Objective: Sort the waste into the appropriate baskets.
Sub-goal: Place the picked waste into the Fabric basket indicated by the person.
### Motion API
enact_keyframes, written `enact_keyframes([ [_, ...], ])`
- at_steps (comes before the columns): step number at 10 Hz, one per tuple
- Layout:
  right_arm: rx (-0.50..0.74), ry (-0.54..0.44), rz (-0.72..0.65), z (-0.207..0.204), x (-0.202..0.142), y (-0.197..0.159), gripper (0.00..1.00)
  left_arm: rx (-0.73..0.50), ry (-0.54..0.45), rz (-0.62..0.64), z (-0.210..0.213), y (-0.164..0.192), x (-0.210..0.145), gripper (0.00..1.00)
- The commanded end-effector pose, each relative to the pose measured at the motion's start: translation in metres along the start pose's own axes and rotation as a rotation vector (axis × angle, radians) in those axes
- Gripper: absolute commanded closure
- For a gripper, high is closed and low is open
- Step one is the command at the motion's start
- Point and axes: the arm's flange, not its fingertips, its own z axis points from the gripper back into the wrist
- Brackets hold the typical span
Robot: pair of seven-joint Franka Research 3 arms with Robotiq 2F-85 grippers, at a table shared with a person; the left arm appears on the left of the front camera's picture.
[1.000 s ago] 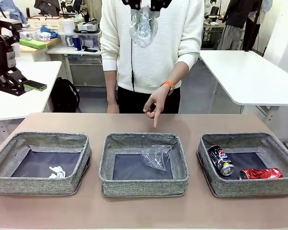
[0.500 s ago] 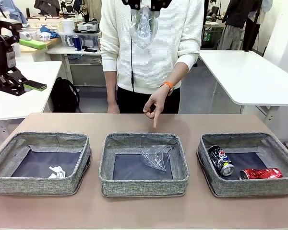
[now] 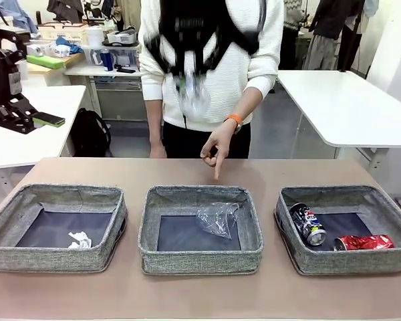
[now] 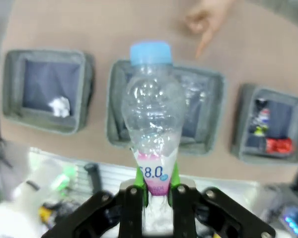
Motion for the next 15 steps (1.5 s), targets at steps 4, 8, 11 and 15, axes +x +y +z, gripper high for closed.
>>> enact_keyframes([
  [4,0.277,0.094,0.214,-0.147,-0.035,-0.055,0.81,-0.027,0.000,0.006,0.000,-0.005,-0.001,0.10],
  [8,0.267,0.073,0.226,-0.152,-0.032,-0.058,0.81,-0.027,0.000,0.006,0.000,-0.005,-0.001,0.10],
  [11,0.267,0.064,0.207,-0.152,-0.031,-0.059,0.26,-0.027,0.000,0.006,0.000,-0.005,-0.001,0.10],
  [15,0.266,0.055,0.195,-0.152,-0.031,-0.060,0.00,-0.027,0.000,0.006,0.000,-0.005,-0.001,0.10],
])
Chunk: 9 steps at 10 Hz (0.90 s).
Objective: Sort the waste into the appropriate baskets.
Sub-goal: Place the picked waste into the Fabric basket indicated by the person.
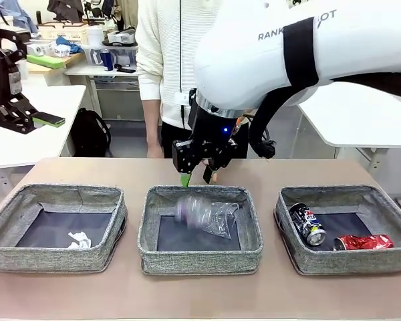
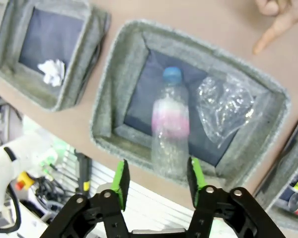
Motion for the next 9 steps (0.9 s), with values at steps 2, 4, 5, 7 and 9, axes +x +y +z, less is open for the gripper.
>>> enact_keyframes([
  [2,0.018,-0.015,-0.029,0.001,-0.005,-0.005,0.00,-0.027,0.001,0.006,0.000,-0.005,-0.001,0.10],
  [4,0.016,-0.011,-0.024,0.001,-0.005,-0.005,0.00,-0.027,0.001,0.006,0.000,-0.005,-0.001,0.10],
  [5,0.018,-0.011,-0.026,0.001,-0.006,-0.005,0.00,-0.027,0.001,0.006,0.000,-0.005,-0.001,0.10],
  [7,0.097,-0.040,-0.047,0.021,-0.010,-0.011,0.00,-0.027,0.001,0.006,0.000,-0.005,-0.001,0.10],
  [9,0.432,-0.011,-0.204,0.087,-0.031,-0.040,0.00,-0.027,0.001,0.006,0.000,-0.005,-0.001,0.10],
])
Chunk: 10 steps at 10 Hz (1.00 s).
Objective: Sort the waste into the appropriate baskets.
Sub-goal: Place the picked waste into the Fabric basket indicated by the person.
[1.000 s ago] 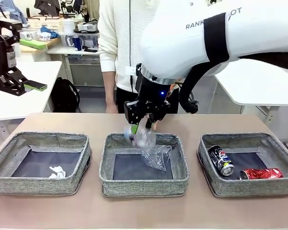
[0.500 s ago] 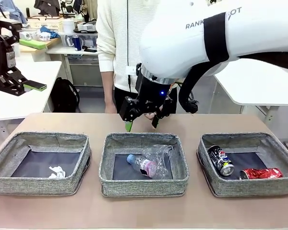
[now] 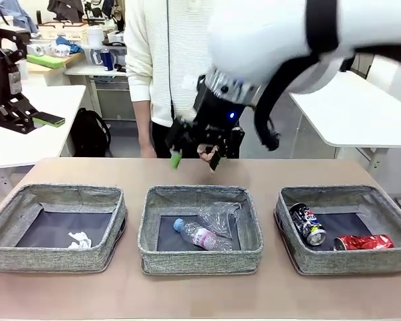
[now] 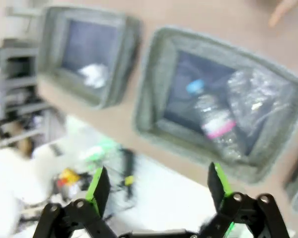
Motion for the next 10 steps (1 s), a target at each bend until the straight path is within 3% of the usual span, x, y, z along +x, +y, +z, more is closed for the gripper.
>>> enact_keyframes([
  [1,0.313,-0.009,-0.119,0.072,-0.037,-0.035,0.00,-0.027,0.001,0.006,0.000,-0.005,-0.001,0.10],
  [2,0.465,-0.063,-0.083,0.100,-0.055,-0.051,0.00,-0.027,0.001,0.006,0.000,-0.005,-0.001,0.10],
  [4,0.630,-0.182,-0.144,0.131,-0.086,-0.089,0.00,-0.027,0.001,0.006,0.000,-0.005,-0.001,0.10],
  [8,0.835,-0.353,-0.265,0.143,-0.138,-0.158,0.00,-0.027,0.001,0.006,0.000,-0.005,-0.001,0.10],
  [10,0.921,-0.392,-0.290,0.144,-0.159,-0.184,0.00,-0.027,0.001,0.006,0.000,-0.005,-0.001,0.10],
])
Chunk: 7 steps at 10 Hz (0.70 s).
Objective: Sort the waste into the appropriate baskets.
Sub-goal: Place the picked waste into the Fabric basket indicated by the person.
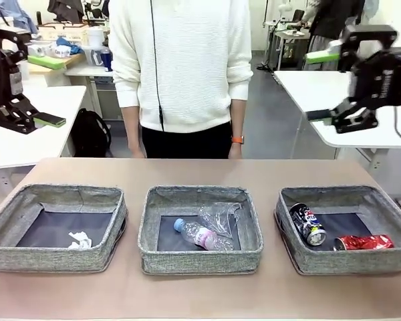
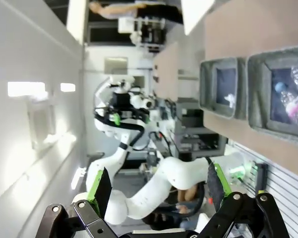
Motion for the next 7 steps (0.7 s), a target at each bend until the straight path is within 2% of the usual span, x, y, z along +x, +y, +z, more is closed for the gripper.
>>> enact_keyframes([
  [1,0.052,-0.020,0.001,0.013,-0.019,-0.019,0.00,-0.027,0.001,0.006,0.000,-0.005,-0.001,0.10],
  [2,0.048,-0.012,0.000,0.016,-0.021,-0.021,0.00,-0.027,0.001,0.006,0.000,-0.005,-0.001,0.10],
  [3,0.023,-0.017,-0.007,0.012,0.003,0.001,0.00,-0.027,0.001,0.006,0.000,-0.005,-0.001,0.10],
  [7,0.023,-0.017,-0.007,0.012,0.003,0.001,0.00,-0.027,0.001,0.006,0.000,-0.005,-0.001,0.10],
])
